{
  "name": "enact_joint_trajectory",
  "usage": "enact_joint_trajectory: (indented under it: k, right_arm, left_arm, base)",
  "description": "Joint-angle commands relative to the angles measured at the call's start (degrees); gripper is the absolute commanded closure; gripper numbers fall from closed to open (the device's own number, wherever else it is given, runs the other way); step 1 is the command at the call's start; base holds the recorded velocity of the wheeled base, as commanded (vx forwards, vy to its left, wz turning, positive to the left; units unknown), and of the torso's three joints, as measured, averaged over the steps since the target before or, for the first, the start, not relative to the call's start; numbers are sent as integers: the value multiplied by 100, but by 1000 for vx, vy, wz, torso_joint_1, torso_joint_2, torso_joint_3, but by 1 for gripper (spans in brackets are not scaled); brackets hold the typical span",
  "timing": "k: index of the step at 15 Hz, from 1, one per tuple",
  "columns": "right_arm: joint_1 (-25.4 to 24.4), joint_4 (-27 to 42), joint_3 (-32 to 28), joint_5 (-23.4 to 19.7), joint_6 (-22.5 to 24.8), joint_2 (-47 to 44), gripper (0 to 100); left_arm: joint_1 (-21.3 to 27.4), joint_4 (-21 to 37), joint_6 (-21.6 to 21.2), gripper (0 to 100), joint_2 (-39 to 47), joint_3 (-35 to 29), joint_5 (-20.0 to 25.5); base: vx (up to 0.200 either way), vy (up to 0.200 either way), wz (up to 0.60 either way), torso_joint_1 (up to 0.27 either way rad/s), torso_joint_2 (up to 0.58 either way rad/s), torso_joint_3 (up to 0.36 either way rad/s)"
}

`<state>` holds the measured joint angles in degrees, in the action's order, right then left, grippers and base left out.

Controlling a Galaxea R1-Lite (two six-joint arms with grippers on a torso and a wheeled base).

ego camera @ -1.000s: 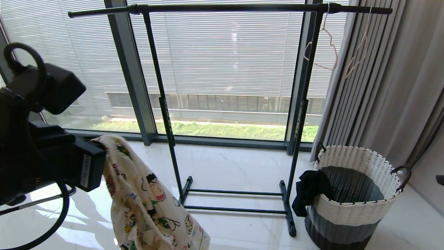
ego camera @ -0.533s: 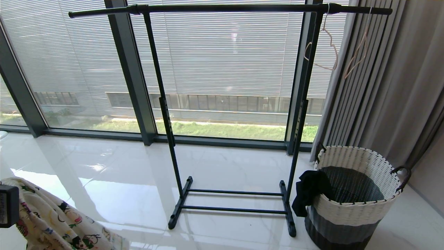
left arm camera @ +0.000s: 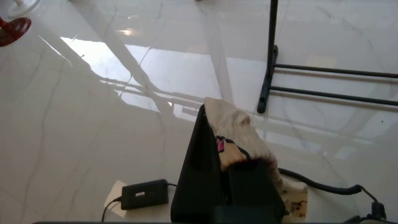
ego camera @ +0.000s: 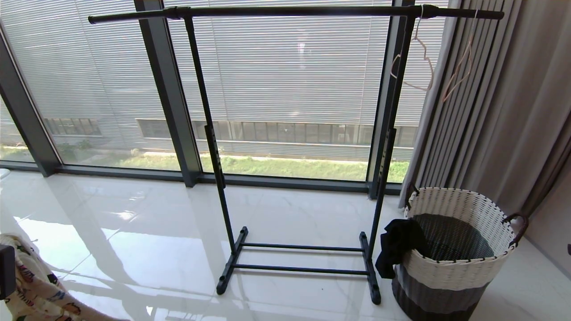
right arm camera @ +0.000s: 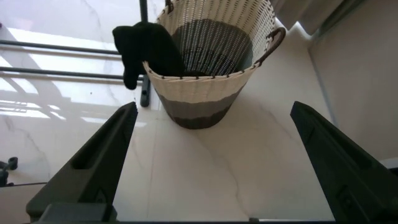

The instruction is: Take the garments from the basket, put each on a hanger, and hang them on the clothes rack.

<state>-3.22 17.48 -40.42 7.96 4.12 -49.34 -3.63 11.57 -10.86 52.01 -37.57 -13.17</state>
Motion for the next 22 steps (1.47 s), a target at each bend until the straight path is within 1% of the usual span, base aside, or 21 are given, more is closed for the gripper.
enact_joint_trajectory:
  k: [1,4,10,12,14,22]
  right_arm:
    - [-3,-25,-9,-5,1,-23,0]
    - [-12,-140,-9,-5,1,-41,0]
    - [-3,-140,-9,-14,1,-50,0]
    - [-3,-219,-36,-5,-8,-94,0]
    - [-3,-395,-36,13,-52,-147,0]
    - [32,-412,-36,21,-87,-155,0]
  left_arm:
    - [3,-6,-4,100,20,4,-2]
    - [3,-6,-12,100,-15,4,-2]
    - [3,-6,-30,100,-50,101,7]
    - [21,-6,-39,100,-41,101,16]
    - [21,-6,-162,100,-85,110,16]
    - [73,-6,-197,100,-112,101,25]
  base:
    - [0,0,0,41,-217,-168]
    - [0,0,0,67,-253,-266]
    - [0,0,0,169,-500,-290]
    - [0,0,0,183,-474,-283]
    - [0,0,0,195,-474,-281]
    - [0,0,0,216,-497,-280]
